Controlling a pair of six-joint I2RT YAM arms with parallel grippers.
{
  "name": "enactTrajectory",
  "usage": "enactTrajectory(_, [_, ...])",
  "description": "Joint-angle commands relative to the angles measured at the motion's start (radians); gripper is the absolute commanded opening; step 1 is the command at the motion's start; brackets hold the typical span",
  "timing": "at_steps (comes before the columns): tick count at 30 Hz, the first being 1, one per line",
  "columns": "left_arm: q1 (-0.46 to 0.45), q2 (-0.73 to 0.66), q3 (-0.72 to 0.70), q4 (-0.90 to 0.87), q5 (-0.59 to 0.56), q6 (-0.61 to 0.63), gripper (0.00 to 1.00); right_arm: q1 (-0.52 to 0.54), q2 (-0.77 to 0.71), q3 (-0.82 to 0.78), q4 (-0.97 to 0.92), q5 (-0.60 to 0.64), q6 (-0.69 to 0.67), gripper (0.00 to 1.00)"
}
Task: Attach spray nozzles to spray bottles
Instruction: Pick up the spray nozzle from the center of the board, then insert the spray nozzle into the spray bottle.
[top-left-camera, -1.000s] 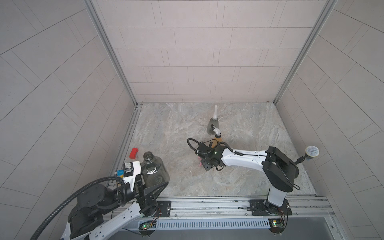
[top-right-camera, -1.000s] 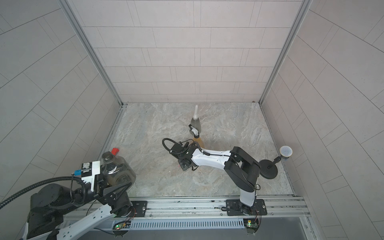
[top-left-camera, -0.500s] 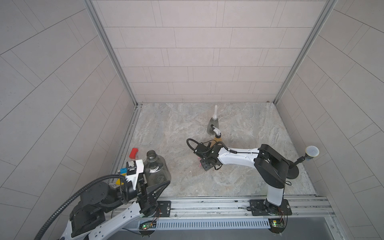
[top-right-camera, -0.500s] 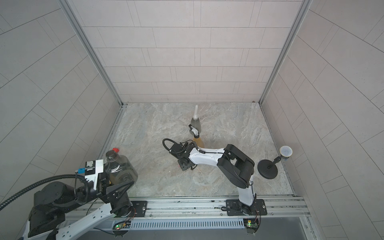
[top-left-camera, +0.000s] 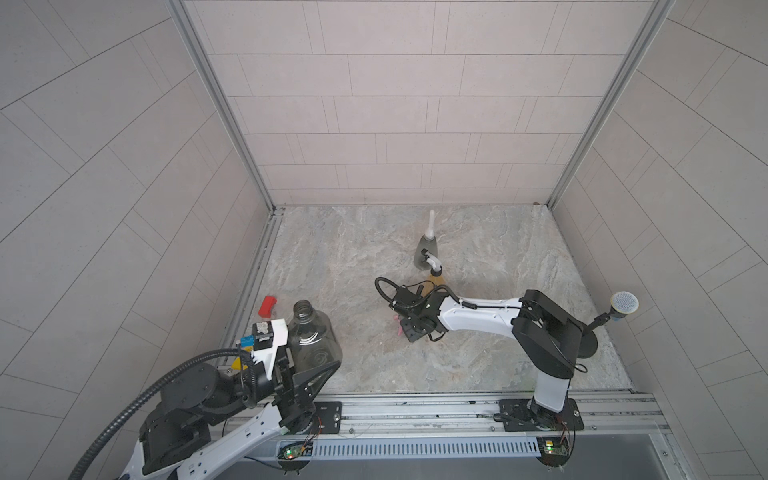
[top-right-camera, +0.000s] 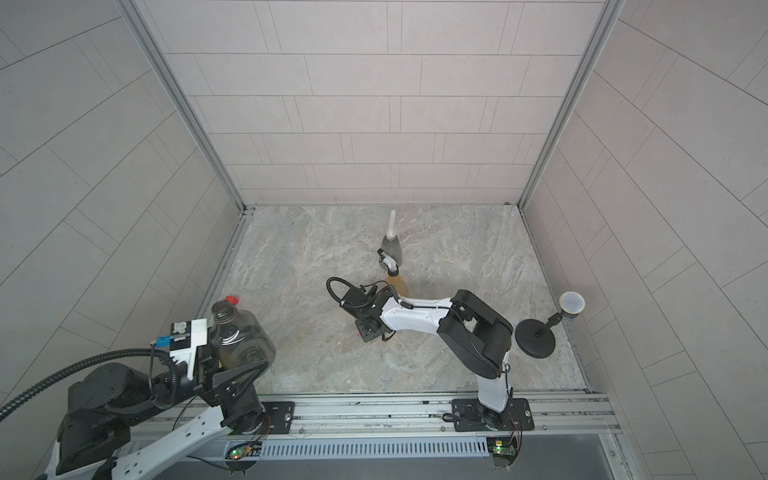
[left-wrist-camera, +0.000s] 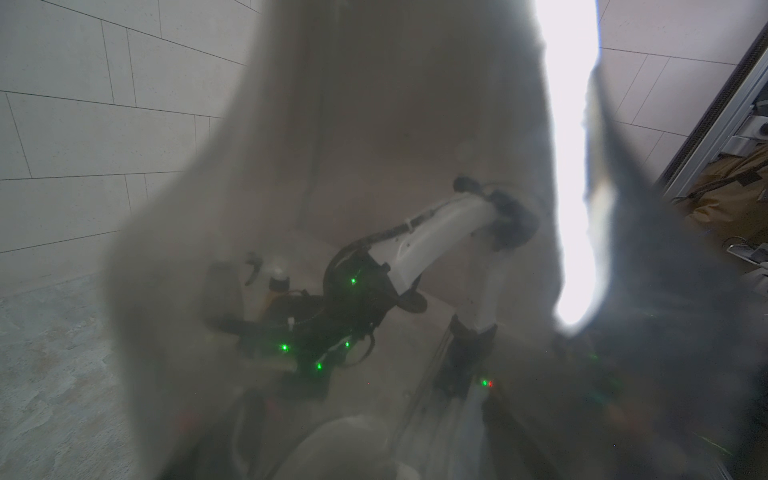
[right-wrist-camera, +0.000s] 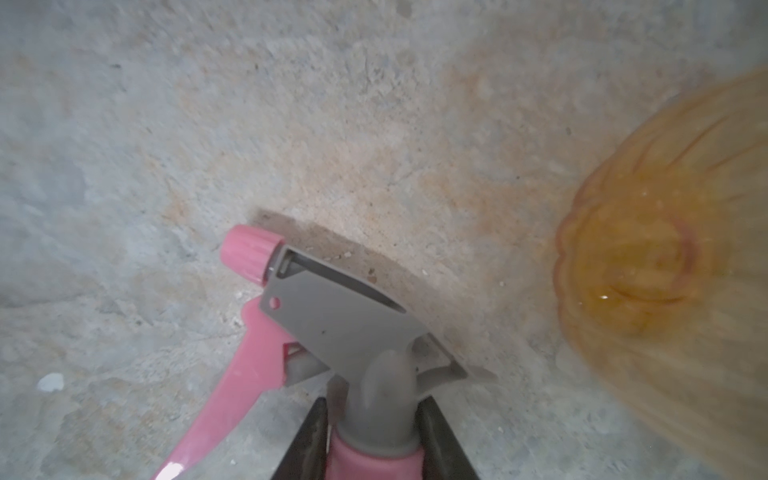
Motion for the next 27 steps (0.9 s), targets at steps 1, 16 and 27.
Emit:
enactTrajectory(1, [0.0,0.028,0.004,0.036,0.015,-0.002,0.0,0.028,-0.17,-0.031,0.05,0.009,0.01,0.29])
enactTrajectory(16, [-0.001,0.171,-0.035,0.274,0.241,0.01,0.0,0.147,-0.742,0.15,0.495,-0.072,-0.212,0.29])
enactTrajectory(27, [0.0,0.283,-0.054,0.448,0.419,-0.066,0.0,0.181,-0.589,0.375,0.894,-0.334,-0.148,0.28])
